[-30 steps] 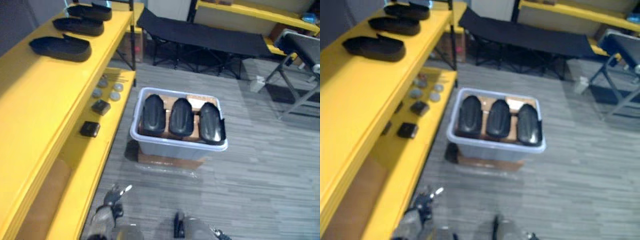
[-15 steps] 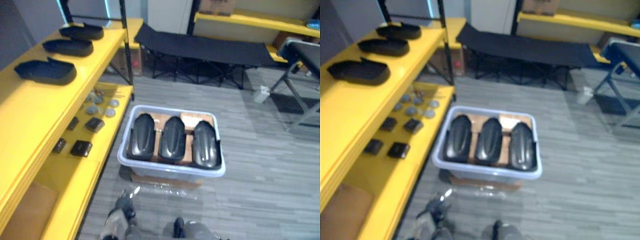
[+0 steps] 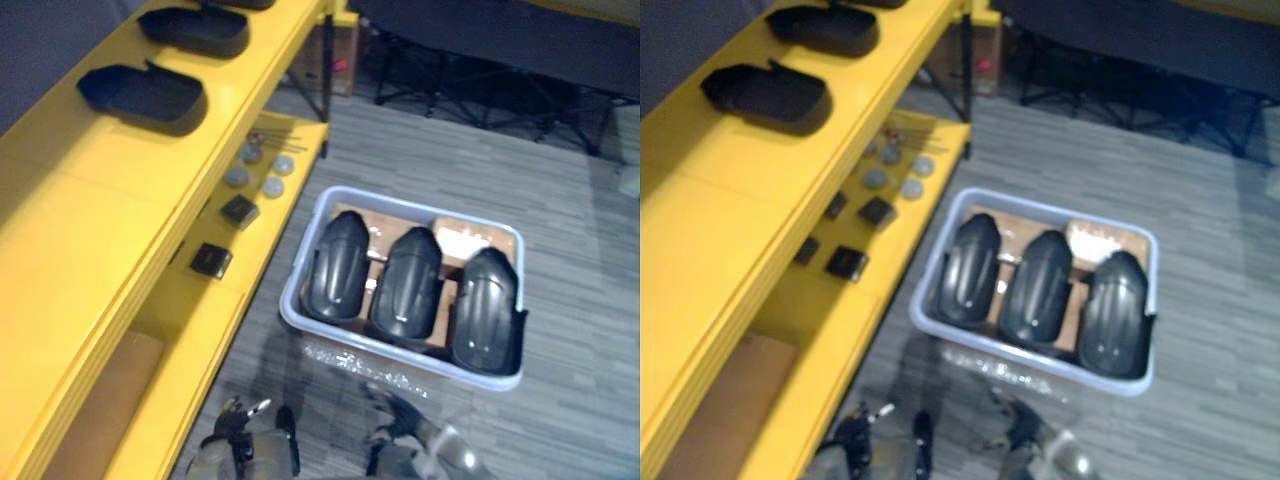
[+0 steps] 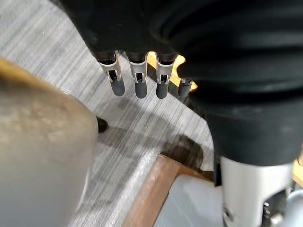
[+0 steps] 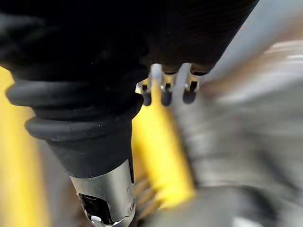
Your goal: Walk over and take plastic housings, then place them on the shelf
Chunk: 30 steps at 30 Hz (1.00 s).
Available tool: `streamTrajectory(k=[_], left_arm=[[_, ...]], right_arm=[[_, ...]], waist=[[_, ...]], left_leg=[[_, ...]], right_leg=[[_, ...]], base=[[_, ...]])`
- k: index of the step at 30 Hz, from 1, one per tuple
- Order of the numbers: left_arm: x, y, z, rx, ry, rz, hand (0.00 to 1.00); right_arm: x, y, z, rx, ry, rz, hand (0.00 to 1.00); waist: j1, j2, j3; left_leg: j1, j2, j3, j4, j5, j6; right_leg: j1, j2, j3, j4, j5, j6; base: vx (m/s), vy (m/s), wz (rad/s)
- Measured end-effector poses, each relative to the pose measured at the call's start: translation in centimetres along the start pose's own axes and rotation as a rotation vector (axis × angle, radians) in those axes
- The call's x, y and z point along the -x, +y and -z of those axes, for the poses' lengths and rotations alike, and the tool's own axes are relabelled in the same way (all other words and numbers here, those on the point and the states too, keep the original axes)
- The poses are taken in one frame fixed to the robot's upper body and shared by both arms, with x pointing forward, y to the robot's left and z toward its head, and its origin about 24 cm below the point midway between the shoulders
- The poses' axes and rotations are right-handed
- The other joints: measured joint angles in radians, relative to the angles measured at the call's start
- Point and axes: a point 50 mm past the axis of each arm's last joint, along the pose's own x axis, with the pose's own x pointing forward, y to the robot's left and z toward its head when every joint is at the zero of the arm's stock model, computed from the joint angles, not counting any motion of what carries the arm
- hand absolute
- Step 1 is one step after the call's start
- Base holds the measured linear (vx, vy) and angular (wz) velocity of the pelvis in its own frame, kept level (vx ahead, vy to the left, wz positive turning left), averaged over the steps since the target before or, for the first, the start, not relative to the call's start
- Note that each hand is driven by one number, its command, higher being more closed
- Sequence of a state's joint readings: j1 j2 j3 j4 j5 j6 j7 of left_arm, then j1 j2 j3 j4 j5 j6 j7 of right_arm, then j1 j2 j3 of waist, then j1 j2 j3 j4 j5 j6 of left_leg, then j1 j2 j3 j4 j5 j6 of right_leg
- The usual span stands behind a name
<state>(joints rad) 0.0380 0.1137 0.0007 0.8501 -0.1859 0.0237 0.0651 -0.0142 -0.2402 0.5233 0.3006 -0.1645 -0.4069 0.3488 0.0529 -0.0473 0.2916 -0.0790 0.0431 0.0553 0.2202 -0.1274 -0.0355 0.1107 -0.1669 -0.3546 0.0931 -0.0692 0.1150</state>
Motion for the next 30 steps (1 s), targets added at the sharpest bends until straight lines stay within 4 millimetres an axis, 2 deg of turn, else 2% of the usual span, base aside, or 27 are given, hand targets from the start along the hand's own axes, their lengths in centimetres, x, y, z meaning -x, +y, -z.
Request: streamTrajectory(k=[1,2,3,4,5,7,8,9,10,11,12,13,14,16,18,19,21,22,23,25,30], left_arm=[[0.0,0.0,0.0,-0.008,-0.004,0.000,0.00],[0.0,0.1,-0.1,-0.015,-0.007,-0.001,0.00],[0.0,0.3,-0.2,-0.022,-0.014,-0.007,0.00],[0.0,0.3,-0.3,-0.044,-0.023,-0.010,0.00],[0.0,0.4,-0.3,-0.058,-0.030,-0.010,0.00],[0.2,0.7,-0.3,-0.091,-0.042,-0.013,0.00],[0.3,0.8,-0.3,-0.094,-0.045,-0.014,0.00],[0.5,1.2,0.0,-0.097,-0.044,-0.019,0.00],[0.6,1.3,0.0,-0.102,-0.048,-0.020,0.00],[0.7,1.6,0.1,-0.101,-0.047,-0.024,0.00],[0.9,2.0,0.5,-0.087,-0.041,-0.037,0.00],[1.0,2.2,0.7,-0.079,-0.039,-0.043,0.00],[1.1,2.5,0.9,-0.070,-0.035,-0.049,0.00],[1.3,2.9,1.3,-0.056,-0.028,-0.055,0.00],[1.4,3.1,1.5,-0.053,-0.028,-0.060,0.00],[1.4,3.0,1.4,-0.051,-0.035,-0.057,0.00],[1.4,3.0,1.3,-0.050,-0.040,-0.056,0.00],[1.4,3.0,1.2,-0.048,-0.042,-0.058,0.00],[1.4,3.0,1.2,-0.047,-0.042,-0.058,0.00],[1.4,3.0,1.2,-0.045,-0.044,-0.059,0.00],[1.3,3.0,0.7,-0.044,-0.061,-0.061,0.00]], right_arm=[[-1.2,-1.9,-3.7,0.023,-0.163,0.074,0.00],[-1.5,-3.0,-5.4,0.025,-0.230,0.126,0.00],[-1.5,-5.5,-8.3,0.028,-0.343,0.253,0.00],[-0.8,-8.4,-10.2,0.019,-0.418,0.409,0.00],[-0.2,-10.0,-10.9,0.008,-0.445,0.499,0.00],[4.3,-15.6,-11.9,-0.023,-0.513,0.878,0.00],[5.6,-16.6,-11.8,-0.031,-0.517,0.964,0.00],[8.1,-18.2,-11.2,-0.049,-0.506,1.120,0.00],[9.5,-18.8,-10.8,-0.053,-0.496,1.197,0.00],[11.8,-19.3,-9.8,-0.063,-0.463,1.330,0.00],[14.0,-19.2,-8.6,-0.089,-0.425,1.449,0.00],[15.1,-19.1,-7.9,-0.108,-0.403,1.503,0.00],[17.2,-18.6,-6.2,-0.130,-0.332,1.604,0.00],[20.1,-17.5,-3.1,-0.201,-0.204,1.733,0.00],[21.7,-16.1,-0.7,-0.282,-0.114,1.807,0.00],[22.6,-14.8,1.1,-0.335,-0.032,1.842,0.00],[22.9,-13.6,2.6,-0.391,0.037,1.857,0.00],[23.1,-12.2,4.0,-0.454,0.098,1.864,0.00],[23.1,-12.0,4.2,-0.463,0.112,1.865,0.00],[23.1,-10.0,6.0,-0.533,0.205,1.877,0.00],[22.6,-7.9,7.7,-0.623,0.283,1.884,0.00]], waist=[[0.017,-0.001,0.000],[0.021,-0.005,-0.003],[0.026,-0.014,-0.004],[0.026,-0.020,-0.004],[0.026,-0.021,-0.005],[0.018,-0.023,-0.006],[0.014,-0.024,-0.006],[0.011,-0.025,-0.007],[0.008,-0.025,-0.007],[-0.008,-0.025,-0.007],[-0.022,-0.024,-0.008],[-0.028,-0.024,-0.008],[-0.039,-0.022,-0.007],[-0.059,-0.020,-0.007],[-0.070,-0.020,-0.007],[-0.077,-0.018,-0.007],[-0.088,-0.018,-0.007],[-0.094,-0.018,-0.007],[-0.094,-0.018,-0.007],[-0.093,-0.019,-0.006],[-0.093,-0.029,-0.001]], left_leg=[[0.012,0.011,-0.004,0.000,0.000,0.000],[0.016,0.017,-0.006,0.000,0.000,0.000],[0.029,0.019,-0.005,0.000,-0.002,-0.002],[0.045,0.023,0.000,0.000,-0.007,-0.004],[0.050,0.025,0.006,0.002,-0.011,-0.003],[0.066,0.032,0.015,0.030,-0.038,0.003],[0.068,0.034,0.020,0.039,-0.045,0.005],[0.077,0.037,0.041,0.049,-0.057,0.009],[0.079,0.037,0.045,0.056,-0.061,0.012],[0.079,0.037,0.050,0.070,-0.068,0.018],[0.079,0.037,0.060,0.072,-0.072,0.015],[0.079,0.039,0.067,0.072,-0.073,0.013],[0.078,0.041,0.069,0.072,-0.076,0.008],[0.077,0.050,0.084,0.069,-0.082,-0.001],[0.070,0.056,0.097,0.067,-0.084,-0.003],[0.049,0.060,0.098,0.066,-0.084,-0.003],[0.027,0.065,0.097,0.066,-0.084,-0.004],[0.012,0.069,0.096,0.066,-0.082,-0.006],[0.010,0.070,0.095,0.067,-0.082,-0.006],[0.007,0.070,0.094,0.065,-0.080,-0.009],[-0.033,0.062,0.090,0.065,-0.067,-0.021]], right_leg=[[0.013,0.011,0.002,0.000,0.011,-0.016],[0.015,0.014,0.003,0.001,0.014,-0.021],[0.025,0.016,0.006,0.003,0.015,-0.023],[0.035,0.017,0.015,0.005,0.019,-0.029],[0.037,0.019,0.027,0.006,0.022,-0.033],[0.050,0.024,0.065,0.007,0.031,-0.044],[0.052,0.023,0.070,0.008,0.031,-0.044],[0.053,0.022,0.090,0.009,0.031,-0.043],[0.054,0.021,0.097,0.009,0.031,-0.043],[0.055,0.019,0.114,0.008,0.031,-0.043],[0.052,0.017,0.119,0.008,0.031,-0.043],[0.047,0.017,0.122,0.008,0.031,-0.043],[0.039,0.018,0.134,0.008,0.031,-0.043],[0.023,0.024,0.148,0.009,0.032,-0.042],[0.003,0.029,0.168,0.010,0.032,-0.041],[-0.021,0.031,0.169,0.010,0.034,-0.038],[-0.043,0.032,0.169,0.009,0.034,-0.037],[-0.056,0.036,0.169,0.005,0.040,-0.027],[-0.058,0.037,0.169,0.004,0.041,-0.027],[-0.060,0.042,0.169,0.002,0.041,-0.026],[-0.097,0.036,0.173,-0.003,0.042,-0.022]], base=[[0.07,-0.029,0.14],[0.06,-0.019,0.06],[0.03,0.001,-0.03],[0.04,0.009,-0.11],[0.04,0.054,-0.25],[0.03,0.085,-0.28],[0.02,0.071,-0.33],[0.01,0.048,-0.33],[0.01,0.051,-0.40],[0.00,0.036,-0.31],[0.00,0.028,-0.31],[0.00,0.014,-0.33],[0.00,0.003,-0.29],[-0.02,-0.004,-0.34],[-0.05,-0.011,-0.33],[-0.06,-0.014,-0.20],[-0.07,-0.010,-0.06],[-0.08,-0.011,-0.01],[-0.08,-0.018,0.00],[-0.10,-0.026,0.00],[-0.13,-0.014,-0.03]])
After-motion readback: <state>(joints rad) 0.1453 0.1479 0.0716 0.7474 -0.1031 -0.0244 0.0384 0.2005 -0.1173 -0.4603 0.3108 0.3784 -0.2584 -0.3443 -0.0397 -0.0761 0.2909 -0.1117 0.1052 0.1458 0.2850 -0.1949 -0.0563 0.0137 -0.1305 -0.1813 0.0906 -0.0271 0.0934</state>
